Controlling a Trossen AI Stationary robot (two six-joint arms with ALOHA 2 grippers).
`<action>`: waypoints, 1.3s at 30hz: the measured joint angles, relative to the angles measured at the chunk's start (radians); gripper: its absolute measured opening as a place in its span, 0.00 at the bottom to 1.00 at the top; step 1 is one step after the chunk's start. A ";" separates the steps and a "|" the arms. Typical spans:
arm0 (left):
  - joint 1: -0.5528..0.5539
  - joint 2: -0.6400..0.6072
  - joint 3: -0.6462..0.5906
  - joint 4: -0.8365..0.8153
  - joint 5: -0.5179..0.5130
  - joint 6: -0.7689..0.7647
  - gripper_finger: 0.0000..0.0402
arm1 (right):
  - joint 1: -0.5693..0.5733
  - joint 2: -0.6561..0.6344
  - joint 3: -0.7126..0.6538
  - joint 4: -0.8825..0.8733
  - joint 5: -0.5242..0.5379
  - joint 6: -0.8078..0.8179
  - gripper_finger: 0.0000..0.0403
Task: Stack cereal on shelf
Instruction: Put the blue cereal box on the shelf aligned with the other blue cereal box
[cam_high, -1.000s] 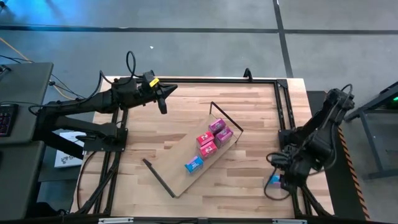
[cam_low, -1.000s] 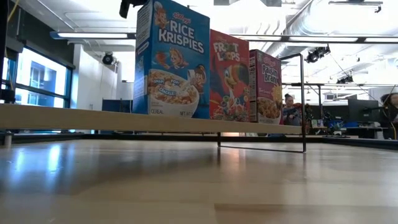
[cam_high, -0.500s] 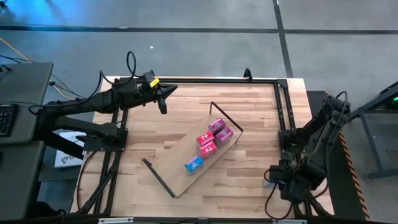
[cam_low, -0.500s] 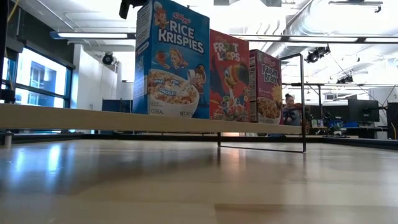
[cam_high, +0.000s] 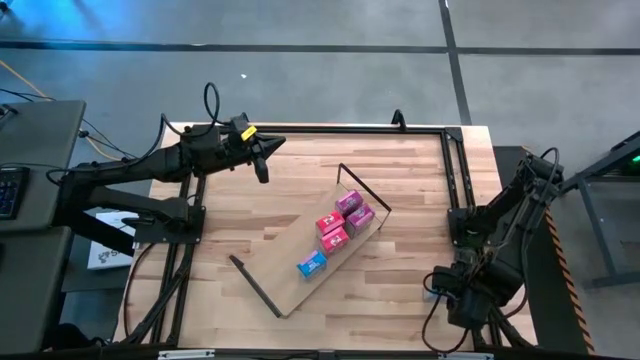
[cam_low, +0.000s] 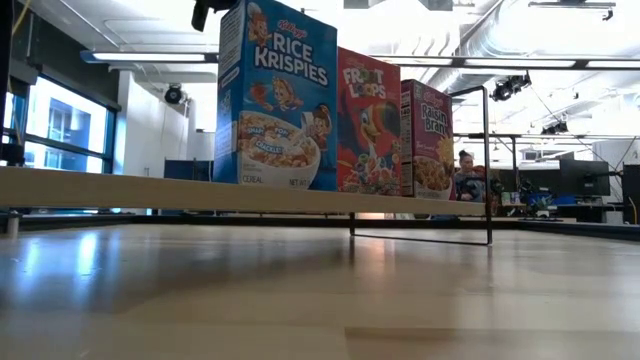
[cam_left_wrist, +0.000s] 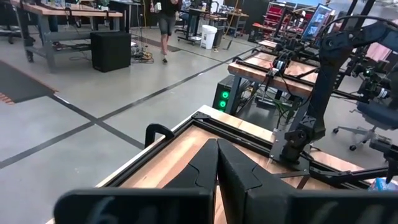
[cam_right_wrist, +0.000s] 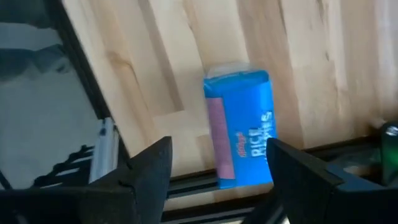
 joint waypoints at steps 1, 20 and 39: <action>0.000 0.000 0.000 0.000 0.000 -0.005 0.00 | 0.000 -0.001 0.000 0.011 0.004 0.000 0.59; -0.001 0.000 0.000 -0.023 0.041 -0.039 0.00 | -0.002 0.019 -0.127 0.105 -0.025 -0.118 0.59; -0.001 0.000 0.000 -0.007 0.015 -0.042 0.00 | -0.007 0.018 -0.219 0.272 0.001 -0.211 0.44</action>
